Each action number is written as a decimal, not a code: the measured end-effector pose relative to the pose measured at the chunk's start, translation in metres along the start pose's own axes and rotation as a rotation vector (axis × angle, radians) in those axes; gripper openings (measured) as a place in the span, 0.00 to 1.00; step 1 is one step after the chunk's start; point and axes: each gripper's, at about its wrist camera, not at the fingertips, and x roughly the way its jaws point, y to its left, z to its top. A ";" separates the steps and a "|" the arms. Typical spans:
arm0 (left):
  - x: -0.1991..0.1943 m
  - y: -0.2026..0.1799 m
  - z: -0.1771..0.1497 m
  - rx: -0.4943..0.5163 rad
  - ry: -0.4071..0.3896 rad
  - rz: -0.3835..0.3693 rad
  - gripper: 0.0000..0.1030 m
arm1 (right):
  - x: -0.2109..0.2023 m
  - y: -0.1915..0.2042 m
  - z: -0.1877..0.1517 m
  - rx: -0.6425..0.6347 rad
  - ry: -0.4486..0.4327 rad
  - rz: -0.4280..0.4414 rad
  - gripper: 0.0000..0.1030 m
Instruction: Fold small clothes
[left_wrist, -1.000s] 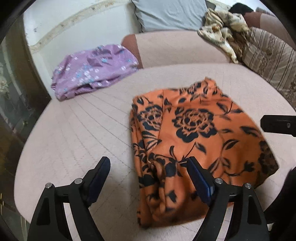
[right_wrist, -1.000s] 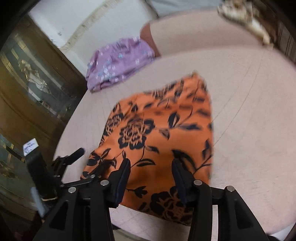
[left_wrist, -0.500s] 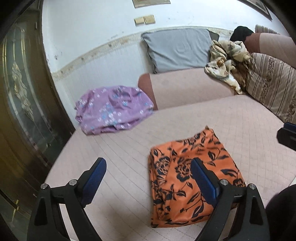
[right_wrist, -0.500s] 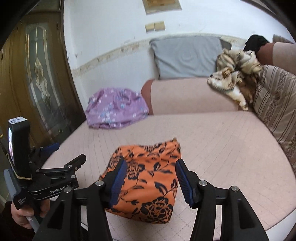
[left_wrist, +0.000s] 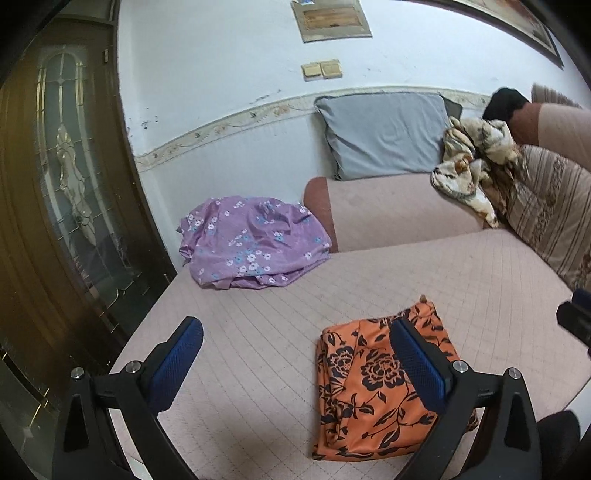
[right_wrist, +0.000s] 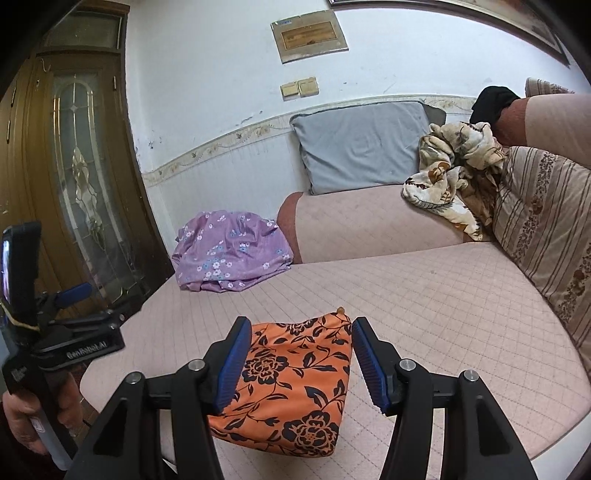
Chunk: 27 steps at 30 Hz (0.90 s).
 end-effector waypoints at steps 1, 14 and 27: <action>-0.003 0.002 0.002 -0.010 -0.005 0.006 0.98 | -0.002 0.002 0.001 -0.001 -0.004 0.003 0.59; -0.035 0.041 0.027 -0.109 -0.061 0.044 0.98 | -0.024 0.031 0.022 -0.051 -0.067 0.038 0.59; -0.059 0.070 0.031 -0.165 -0.122 0.067 0.98 | -0.036 0.068 0.029 -0.126 -0.070 0.042 0.59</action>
